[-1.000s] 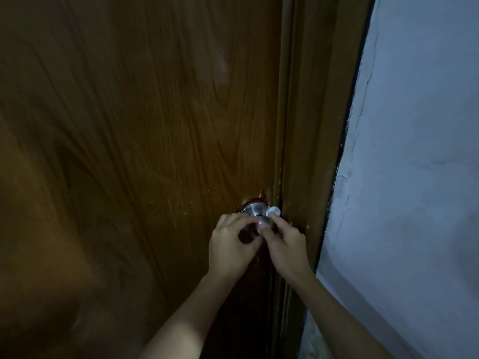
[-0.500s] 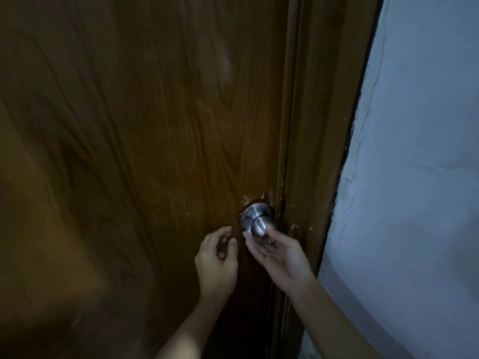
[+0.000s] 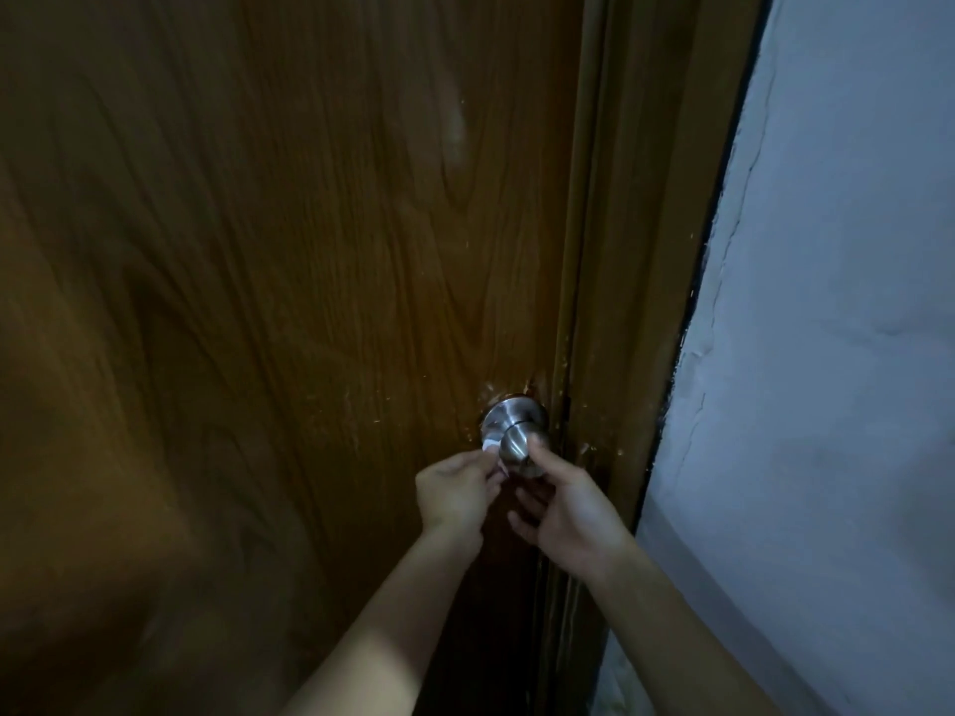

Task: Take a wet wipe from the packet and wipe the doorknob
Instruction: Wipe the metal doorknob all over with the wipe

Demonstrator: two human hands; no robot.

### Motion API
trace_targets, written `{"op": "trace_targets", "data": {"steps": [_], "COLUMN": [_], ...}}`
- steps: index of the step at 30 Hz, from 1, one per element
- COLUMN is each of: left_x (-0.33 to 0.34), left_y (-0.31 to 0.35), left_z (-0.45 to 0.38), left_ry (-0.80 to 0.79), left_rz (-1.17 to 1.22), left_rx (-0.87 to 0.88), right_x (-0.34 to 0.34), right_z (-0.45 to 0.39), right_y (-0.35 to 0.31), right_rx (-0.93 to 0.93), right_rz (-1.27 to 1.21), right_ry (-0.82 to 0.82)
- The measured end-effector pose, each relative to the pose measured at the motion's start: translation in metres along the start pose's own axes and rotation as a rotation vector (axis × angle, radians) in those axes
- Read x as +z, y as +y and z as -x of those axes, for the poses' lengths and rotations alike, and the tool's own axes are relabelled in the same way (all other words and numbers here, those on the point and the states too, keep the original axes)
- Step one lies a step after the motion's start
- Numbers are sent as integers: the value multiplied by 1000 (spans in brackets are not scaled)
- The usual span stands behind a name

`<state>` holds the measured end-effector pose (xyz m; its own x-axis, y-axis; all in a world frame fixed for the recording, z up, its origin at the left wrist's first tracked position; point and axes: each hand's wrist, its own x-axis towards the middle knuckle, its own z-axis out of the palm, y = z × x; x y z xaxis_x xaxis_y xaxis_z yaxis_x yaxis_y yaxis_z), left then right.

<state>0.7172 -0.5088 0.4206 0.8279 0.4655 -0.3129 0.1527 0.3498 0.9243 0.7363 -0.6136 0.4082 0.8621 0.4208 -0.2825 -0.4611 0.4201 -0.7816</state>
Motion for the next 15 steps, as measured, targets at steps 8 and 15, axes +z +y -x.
{"op": "trace_targets", "data": {"steps": [8,15], "left_x": [11,11], "left_y": [11,8], "left_z": [-1,-2], "left_ry": [33,127], "left_rz": [275,-154], "left_rx": [-254,321], "right_x": [6,6], "right_z": [-1,2], "right_y": [-3,0], "right_rx": [-172,-202], "right_rz": [212,195], "right_ry": [159,175]}}
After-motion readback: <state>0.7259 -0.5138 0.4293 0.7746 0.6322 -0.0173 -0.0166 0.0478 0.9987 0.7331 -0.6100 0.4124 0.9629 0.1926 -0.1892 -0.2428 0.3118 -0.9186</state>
